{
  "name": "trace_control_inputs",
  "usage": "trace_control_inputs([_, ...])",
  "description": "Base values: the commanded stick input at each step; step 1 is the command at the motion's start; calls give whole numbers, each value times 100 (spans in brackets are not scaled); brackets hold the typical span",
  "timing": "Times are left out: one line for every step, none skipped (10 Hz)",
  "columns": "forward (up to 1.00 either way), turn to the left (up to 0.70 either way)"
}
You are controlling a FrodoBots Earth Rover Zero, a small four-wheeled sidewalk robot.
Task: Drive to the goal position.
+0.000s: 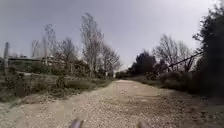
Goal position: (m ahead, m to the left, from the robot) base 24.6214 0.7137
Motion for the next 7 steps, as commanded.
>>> trace_control_inputs([70,0])
trace_control_inputs([70,0])
trace_control_inputs([70,0])
trace_control_inputs([70,0])
trace_control_inputs([70,0])
trace_control_inputs([70,0])
trace_control_inputs([70,0])
